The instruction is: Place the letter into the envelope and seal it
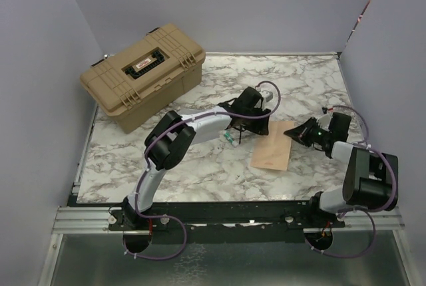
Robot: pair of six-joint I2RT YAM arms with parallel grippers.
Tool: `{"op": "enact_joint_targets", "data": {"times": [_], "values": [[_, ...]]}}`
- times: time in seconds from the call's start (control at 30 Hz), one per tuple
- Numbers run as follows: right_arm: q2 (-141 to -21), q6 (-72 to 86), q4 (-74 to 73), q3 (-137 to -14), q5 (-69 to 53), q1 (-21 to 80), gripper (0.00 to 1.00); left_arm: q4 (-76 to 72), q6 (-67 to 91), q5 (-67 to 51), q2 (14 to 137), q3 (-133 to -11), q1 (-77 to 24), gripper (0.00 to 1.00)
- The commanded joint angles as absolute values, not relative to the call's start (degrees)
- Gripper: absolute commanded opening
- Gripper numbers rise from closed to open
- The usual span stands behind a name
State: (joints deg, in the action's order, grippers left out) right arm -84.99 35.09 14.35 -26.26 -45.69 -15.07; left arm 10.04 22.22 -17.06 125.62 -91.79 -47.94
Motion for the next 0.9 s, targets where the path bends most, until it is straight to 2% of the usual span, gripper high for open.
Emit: {"op": "enact_joint_targets", "data": {"times": [0.0,0.03,0.07,0.2,0.33,0.4,0.5,0.57,0.7,0.87], "values": [[-76.1,35.7,10.9,-31.4,-42.3,-15.2,0.0,13.3,21.4,-14.7,118.9,-96.8,-45.7,0.71],[-74.6,36.1,10.4,-33.0,-42.0,-15.2,0.0,13.3,20.5,-13.6,116.8,-97.2,-45.2,0.9],[-73.5,36.5,9.9,-34.8,-42.0,-15.2,0.0,13.2,19.0,-12.8,114.8,-97.4,-44.8,0.98],[-71.9,38.3,9.3,-43.8,-44.9,-15.2,0.0,13.5,14.1,-3.8,108.0,-98.0,-43.6,0.99],[-71.7,39.6,9.2,-53.8,-49.0,-15.1,0.0,13.5,17.8,2.8,103.5,-97.8,-39.2,0.99],[-72.2,40.9,10.2,-57.9,-51.7,-15.2,0.0,13.5,21.8,-1.4,101.4,-98.0,-35.8,0.99],[-72.7,46.0,14.2,-62.4,-55.8,-15.1,0.0,12.7,21.7,-20.0,98.6,-99.5,-32.0,0.99],[-73.0,51.2,18.4,-65.0,-58.3,-14.8,0.0,11.5,22.1,-27.0,96.9,-99.8,-32.4,0.99],[-72.5,61.5,28.7,-67.8,-59.0,-13.0,0.0,3.7,28.5,-32.1,93.8,-95.6,-32.9,0.99],[-73.0,69.1,36.1,-70.2,-58.4,-9.8,0.0,-4.8,35.0,-32.3,92.2,-90.8,-35.0,0.99]]}}
